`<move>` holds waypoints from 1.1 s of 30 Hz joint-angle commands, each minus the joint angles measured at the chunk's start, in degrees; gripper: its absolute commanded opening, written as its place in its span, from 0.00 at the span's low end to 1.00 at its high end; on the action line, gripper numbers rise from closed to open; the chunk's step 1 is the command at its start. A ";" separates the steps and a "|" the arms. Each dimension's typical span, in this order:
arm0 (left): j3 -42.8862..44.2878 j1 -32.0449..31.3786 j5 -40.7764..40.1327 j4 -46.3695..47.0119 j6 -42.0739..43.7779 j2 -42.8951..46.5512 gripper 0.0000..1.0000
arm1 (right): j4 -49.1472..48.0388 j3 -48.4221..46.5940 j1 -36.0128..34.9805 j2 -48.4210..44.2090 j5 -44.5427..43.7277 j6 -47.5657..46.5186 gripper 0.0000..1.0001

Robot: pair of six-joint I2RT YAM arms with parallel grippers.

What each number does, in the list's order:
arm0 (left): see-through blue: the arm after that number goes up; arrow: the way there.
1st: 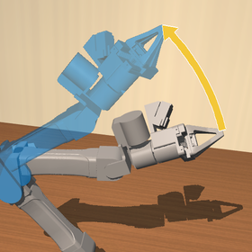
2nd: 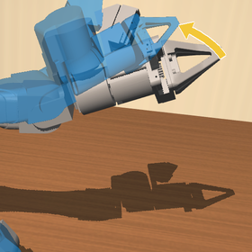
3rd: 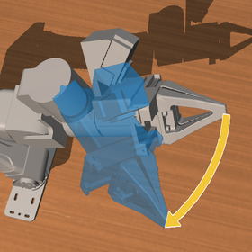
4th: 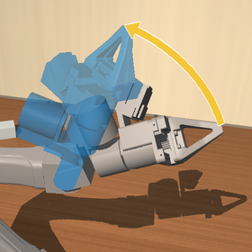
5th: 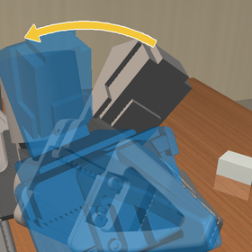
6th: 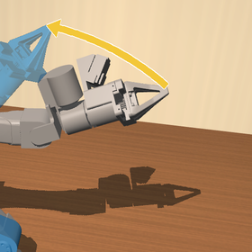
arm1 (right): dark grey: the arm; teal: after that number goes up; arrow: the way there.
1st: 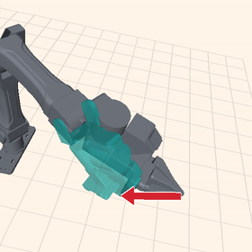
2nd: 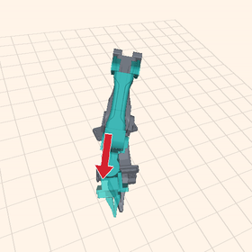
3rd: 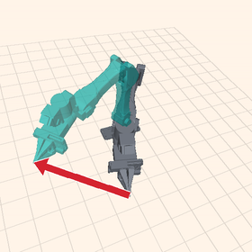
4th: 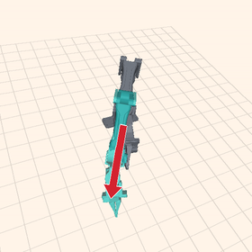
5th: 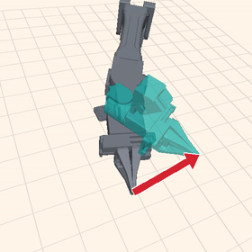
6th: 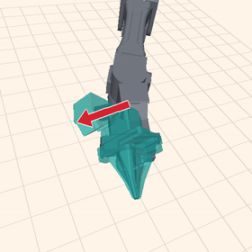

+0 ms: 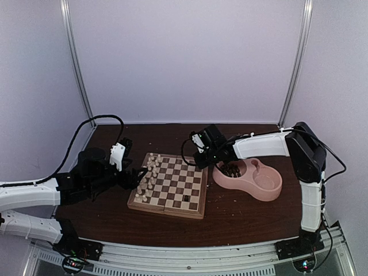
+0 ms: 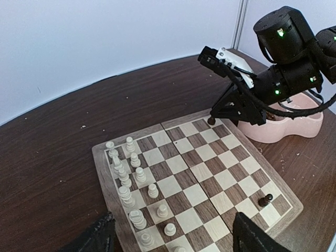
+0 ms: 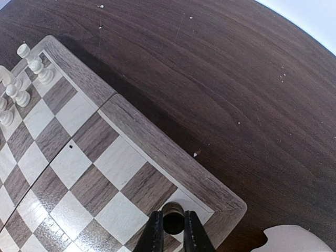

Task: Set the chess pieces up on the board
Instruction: Place the rook at a8.

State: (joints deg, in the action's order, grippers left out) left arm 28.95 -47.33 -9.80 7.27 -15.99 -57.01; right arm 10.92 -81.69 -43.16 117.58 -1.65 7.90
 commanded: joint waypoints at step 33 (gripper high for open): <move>1.99 0.14 1.18 0.64 -0.36 0.59 0.77 | 0.88 1.34 0.04 -0.77 -1.58 0.45 0.14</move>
State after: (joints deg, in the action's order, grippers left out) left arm 28.95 -47.33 -8.97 7.11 -15.99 -56.99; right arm 10.96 -81.71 -43.13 117.67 -3.01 7.92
